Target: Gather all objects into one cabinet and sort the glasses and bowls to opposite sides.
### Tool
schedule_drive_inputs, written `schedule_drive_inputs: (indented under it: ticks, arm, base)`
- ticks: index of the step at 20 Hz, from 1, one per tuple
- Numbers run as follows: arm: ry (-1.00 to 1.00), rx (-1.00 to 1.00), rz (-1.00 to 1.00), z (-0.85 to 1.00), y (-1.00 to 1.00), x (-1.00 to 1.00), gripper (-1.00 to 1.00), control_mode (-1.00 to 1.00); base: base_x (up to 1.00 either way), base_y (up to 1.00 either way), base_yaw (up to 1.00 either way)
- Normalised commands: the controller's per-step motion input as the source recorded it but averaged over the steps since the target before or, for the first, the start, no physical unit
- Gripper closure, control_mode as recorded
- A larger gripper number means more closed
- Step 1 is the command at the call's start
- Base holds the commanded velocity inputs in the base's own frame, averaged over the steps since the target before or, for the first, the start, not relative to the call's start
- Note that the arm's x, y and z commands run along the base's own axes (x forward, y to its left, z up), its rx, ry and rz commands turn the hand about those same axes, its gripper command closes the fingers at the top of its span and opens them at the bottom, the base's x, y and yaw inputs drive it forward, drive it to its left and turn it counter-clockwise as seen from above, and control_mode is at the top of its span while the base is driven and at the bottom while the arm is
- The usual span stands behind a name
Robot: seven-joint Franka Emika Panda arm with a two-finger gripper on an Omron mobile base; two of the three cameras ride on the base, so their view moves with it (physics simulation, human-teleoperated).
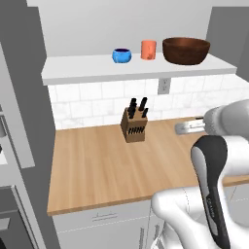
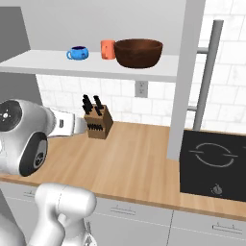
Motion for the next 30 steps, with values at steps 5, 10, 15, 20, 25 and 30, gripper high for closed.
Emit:
schedule_drive_inputs:
  ticks: [5, 10, 15, 20, 25, 30]
  arm:
    - [-0.23, 0.01, -0.01, 0.27, 0.0, -0.55, -1.0, -1.0]
    - [-0.22, 0.04, 0.0, 0.5, 0.01, -0.49, -1.0, -1.0]
    - [0.0, 0.0, 0.0, 0.0, 0.0, -0.01, -1.0, -1.0]
    - [-0.01, 0.0, 0.0, 0.0, 0.0, -0.06, -1.0, 1.0]
    - [0.0, 0.0, 0.0, 0.0, 0.0, 0.0, -1.0, 1.0]
    - [0.0, 0.0, 0.0, 0.0, 0.0, 0.0, -1.0, 1.0]
  base:
    - [0.0, 0.0, 0.0]
    - [0.0, 0.0, 0.0]
    - [0.0, 0.0, 0.0]
    - [-0.12, 0.0, 0.0]
    - [-0.4, -0.02, -0.24]
    - [-0.39, -0.02, -0.32]
